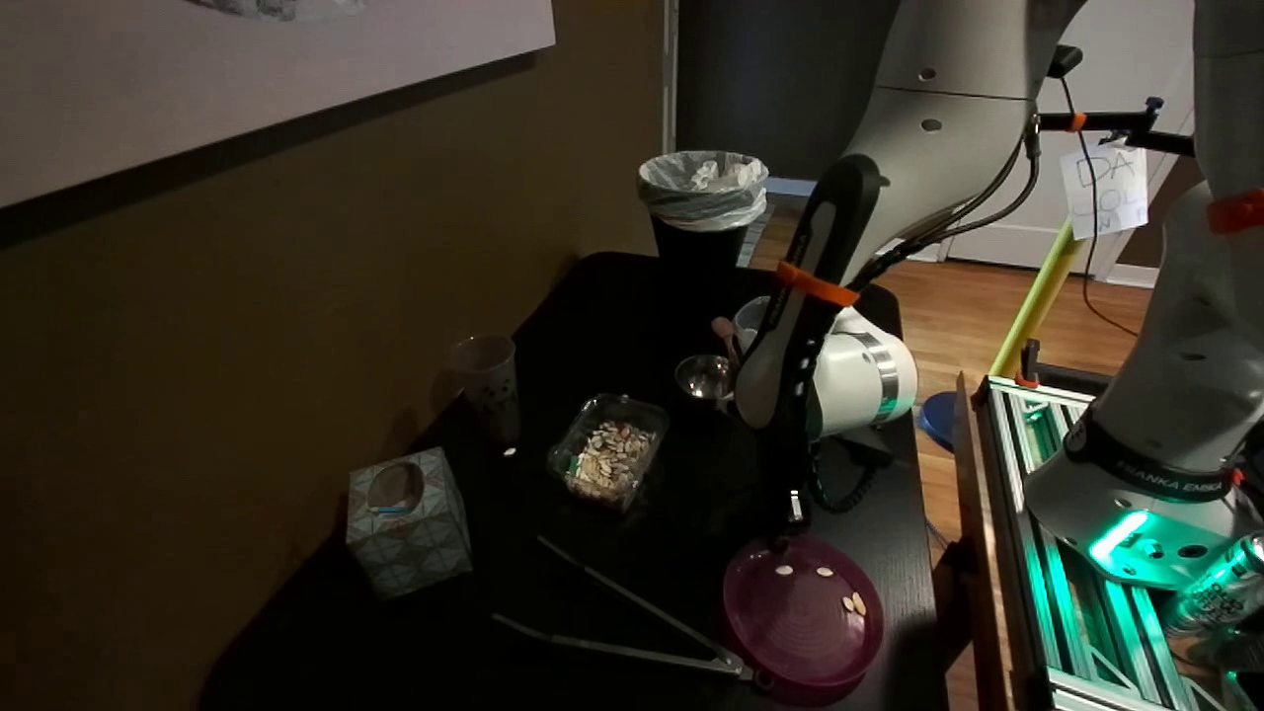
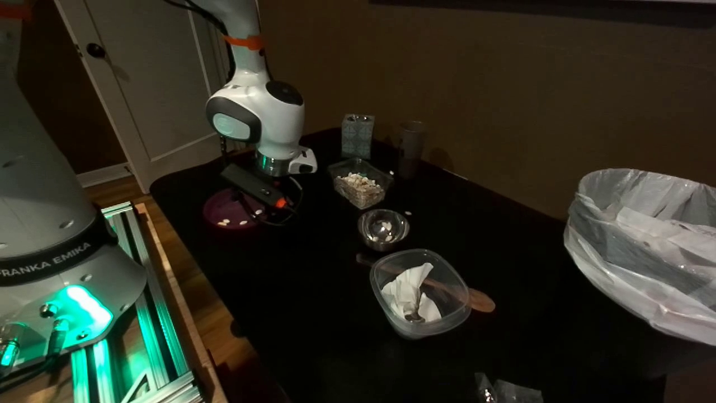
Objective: Pour the contents of the maroon plate into the bin on the right
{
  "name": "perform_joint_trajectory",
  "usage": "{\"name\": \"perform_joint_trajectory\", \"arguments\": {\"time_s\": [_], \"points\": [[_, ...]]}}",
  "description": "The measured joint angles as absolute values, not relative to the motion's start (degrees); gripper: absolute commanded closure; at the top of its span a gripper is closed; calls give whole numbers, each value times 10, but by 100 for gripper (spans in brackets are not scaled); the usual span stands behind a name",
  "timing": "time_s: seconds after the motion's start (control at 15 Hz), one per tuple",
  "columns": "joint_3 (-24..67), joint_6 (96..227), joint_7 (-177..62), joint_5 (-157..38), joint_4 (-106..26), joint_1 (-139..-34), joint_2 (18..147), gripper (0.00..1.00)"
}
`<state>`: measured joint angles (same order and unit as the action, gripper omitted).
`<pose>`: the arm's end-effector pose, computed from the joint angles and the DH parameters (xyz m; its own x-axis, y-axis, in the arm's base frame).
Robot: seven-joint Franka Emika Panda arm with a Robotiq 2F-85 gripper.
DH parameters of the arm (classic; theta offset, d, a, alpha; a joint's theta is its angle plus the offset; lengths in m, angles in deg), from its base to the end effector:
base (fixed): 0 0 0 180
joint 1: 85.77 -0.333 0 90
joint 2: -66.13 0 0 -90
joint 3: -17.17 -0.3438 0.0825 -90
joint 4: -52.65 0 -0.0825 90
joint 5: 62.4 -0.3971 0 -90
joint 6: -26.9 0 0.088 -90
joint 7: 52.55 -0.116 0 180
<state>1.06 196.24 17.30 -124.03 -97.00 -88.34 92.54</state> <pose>0.3712 0.0858 0.0866 0.9027 0.4285 0.0380 0.4212 -0.8624 -0.2808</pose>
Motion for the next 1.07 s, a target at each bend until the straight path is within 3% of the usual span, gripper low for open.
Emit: {"name": "perform_joint_trajectory", "arguments": {"time_s": [0.47,1.07], "points": [[-25,1944,221,-1266,-969,-838,920,99],[-56,1782,395,-1373,-983,-686,849,96]]}}
